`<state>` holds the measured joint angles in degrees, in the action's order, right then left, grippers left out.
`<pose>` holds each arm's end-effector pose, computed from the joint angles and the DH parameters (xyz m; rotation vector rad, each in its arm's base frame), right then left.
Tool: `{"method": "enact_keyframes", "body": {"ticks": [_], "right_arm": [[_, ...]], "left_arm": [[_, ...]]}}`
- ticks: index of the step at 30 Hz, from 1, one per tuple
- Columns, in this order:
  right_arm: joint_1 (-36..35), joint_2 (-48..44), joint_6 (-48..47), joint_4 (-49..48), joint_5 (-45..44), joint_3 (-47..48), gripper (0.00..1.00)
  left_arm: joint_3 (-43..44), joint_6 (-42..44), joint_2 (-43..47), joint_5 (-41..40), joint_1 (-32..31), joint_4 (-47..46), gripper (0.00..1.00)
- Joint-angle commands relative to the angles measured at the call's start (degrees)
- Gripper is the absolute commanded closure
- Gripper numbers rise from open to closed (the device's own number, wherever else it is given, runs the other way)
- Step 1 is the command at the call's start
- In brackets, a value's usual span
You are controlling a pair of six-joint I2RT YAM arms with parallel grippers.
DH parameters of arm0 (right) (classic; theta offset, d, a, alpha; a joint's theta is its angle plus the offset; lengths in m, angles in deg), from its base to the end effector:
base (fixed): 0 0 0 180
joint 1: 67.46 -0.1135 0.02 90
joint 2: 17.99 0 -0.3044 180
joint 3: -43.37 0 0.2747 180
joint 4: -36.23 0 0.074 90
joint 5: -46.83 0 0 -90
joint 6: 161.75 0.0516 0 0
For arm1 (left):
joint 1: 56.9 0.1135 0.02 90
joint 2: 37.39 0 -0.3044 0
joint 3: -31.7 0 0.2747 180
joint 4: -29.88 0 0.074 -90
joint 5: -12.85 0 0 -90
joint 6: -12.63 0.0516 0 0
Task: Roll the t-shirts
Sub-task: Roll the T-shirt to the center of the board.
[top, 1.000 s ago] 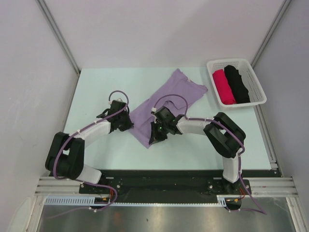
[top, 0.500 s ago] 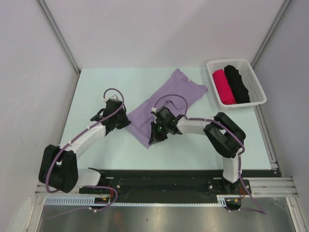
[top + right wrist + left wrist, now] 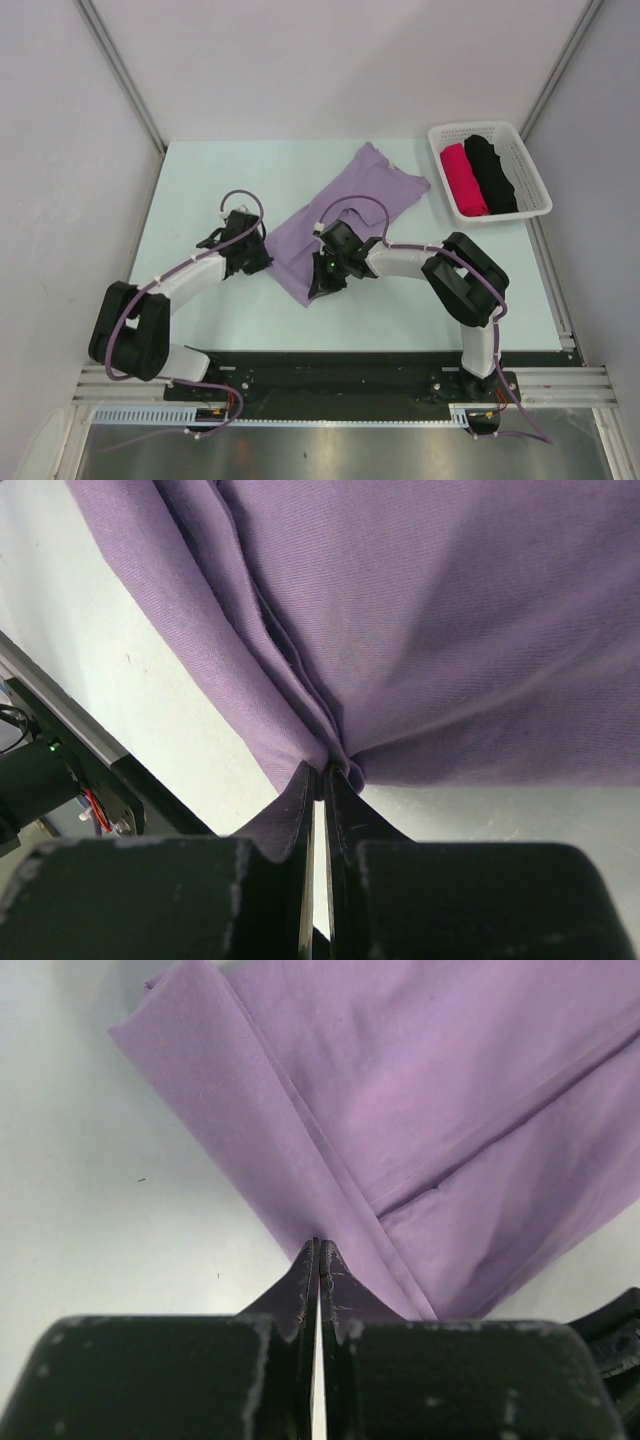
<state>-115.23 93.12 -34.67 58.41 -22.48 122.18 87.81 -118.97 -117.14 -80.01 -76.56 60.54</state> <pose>0.2774 0.3328 0.1512 -0.4177 2.7326 0.9681 0.2747 -0.0954 0.2009 -0.5067 2.5062 -0.3646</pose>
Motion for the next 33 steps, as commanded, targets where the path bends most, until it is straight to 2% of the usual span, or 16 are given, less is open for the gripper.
{"method": "enact_keyframes", "body": {"ticks": [1,8,10,11,14,16,19,23,24,26,33], "right_arm": [[-0.22,2.53,-0.61,2.56,-5.66,-1.77,0.99],[-0.31,0.17,-0.96,3.36,-6.89,-1.77,0.84],[-0.83,-0.89,-1.31,4.32,-7.85,-1.77,0.72],[-1.01,-2.2,-1.66,4.76,-9.07,-1.77,0.62],[-2.68,-6.41,-2.36,6.95,-13.19,-1.77,0.49],[-4.25,-8.88,-2.89,8.71,-16.45,-1.77,0.48],[-7.06,-14.07,-5.17,10.21,-27.16,-1.77,0.46],[-15.48,-17.33,-10.26,8.99,-46.73,-1.77,0.42],[-16.73,-17.5,-14.02,6.98,-48.79,-1.77,0.42],[-19.19,-17.16,-17.38,4.6,-51.52,-1.77,0.4],[-22.19,-12.59,-28.02,-3.93,-50.75,-1.33,0.39]], "left_arm": [[2.92,-0.49,-2.78,-0.49,-0.29,-2.4,0.99],[4.15,-0.14,-6.3,-0.4,-0.38,-3.54,0.99],[4.33,-0.14,-6.91,-0.4,-0.29,-3.8,0.99],[4.68,-0.06,-7.09,-0.49,-0.29,-3.89,0.99],[5.73,0.21,-8.32,-0.31,-0.38,-3.72,0.99],[6.26,0.21,-9.11,-0.14,-0.29,-3.72,0.99],[6.52,0.3,-9.81,0.22,-0.38,-4.07,0.99],[6.88,0.38,-11.39,0.65,-0.29,-4.16,0.99],[6.79,0.38,-11.66,0.66,-0.29,-4.42,0.99],[6.7,0.38,-12.1,0.92,-0.29,-4.59,0.99],[8.02,-0.23,-14.21,1.62,-0.29,-4.77,0.99]]}}
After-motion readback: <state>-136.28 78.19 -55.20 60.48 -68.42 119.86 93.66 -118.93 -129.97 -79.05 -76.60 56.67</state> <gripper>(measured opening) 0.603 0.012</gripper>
